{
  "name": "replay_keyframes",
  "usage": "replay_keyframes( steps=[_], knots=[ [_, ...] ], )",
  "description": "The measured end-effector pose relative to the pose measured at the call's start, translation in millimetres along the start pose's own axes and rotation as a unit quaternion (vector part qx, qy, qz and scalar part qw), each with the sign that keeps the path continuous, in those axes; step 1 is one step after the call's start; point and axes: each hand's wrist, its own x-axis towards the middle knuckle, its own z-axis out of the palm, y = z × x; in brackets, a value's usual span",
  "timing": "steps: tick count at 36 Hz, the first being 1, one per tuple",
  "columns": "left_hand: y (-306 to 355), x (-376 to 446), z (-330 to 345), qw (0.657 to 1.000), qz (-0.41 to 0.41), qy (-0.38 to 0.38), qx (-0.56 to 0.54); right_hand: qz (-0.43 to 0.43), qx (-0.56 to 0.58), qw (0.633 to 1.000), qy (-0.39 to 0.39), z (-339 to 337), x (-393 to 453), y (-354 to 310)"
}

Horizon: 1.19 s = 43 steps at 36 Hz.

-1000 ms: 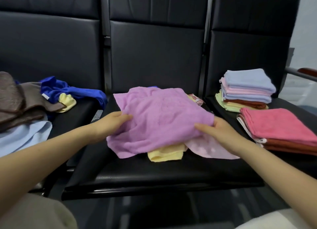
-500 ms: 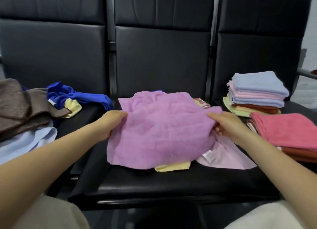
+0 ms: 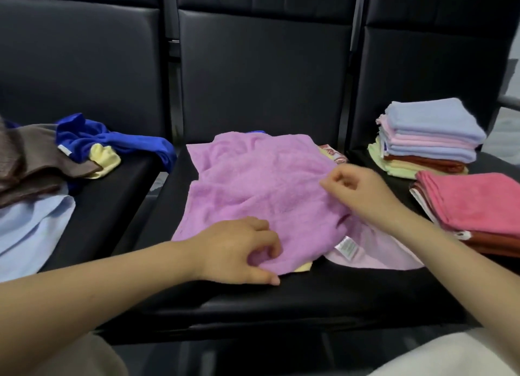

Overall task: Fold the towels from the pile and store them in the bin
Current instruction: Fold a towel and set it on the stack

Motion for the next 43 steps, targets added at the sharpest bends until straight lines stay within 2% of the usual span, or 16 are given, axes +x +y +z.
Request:
replay_keyframes(
  steps=[4, 7, 15, 19, 23, 28, 34, 39, 43],
  knots=[
    [-3, -1, -4, 0.999, 0.013, 0.004, -0.038, -0.024, -0.111, 0.973, -0.203, 18, -28, -16],
    [-7, -2, -6, 0.998, -0.007, -0.010, -0.056, -0.044, -0.175, 0.946, -0.270, 28, -41, -16],
    [4, 0, -7, 0.976, -0.079, 0.039, -0.198, -0.114, -0.270, 0.932, -0.214, 36, -48, -14],
    [9, 4, -12, 0.965, -0.124, 0.062, -0.221, -0.098, -0.236, 0.956, -0.145, 39, -45, -20],
    [11, 4, -20, 0.976, -0.130, 0.084, -0.153, -0.047, -0.182, 0.977, -0.102, 38, -41, -30],
    [15, 4, -26, 0.979, -0.123, 0.117, -0.115, -0.040, -0.192, 0.973, -0.125, 44, -39, -41],
    [0, 8, -44, 0.989, -0.078, 0.100, 0.071, -0.073, -0.222, 0.967, -0.103, 33, -26, -45],
    [-28, 4, -49, 0.988, -0.091, 0.100, 0.073, -0.068, -0.300, 0.944, -0.116, 21, -9, -24],
    [-46, 2, -53, 0.985, -0.108, 0.118, 0.061, -0.025, -0.289, 0.948, -0.132, 12, 3, -8]
  ],
)
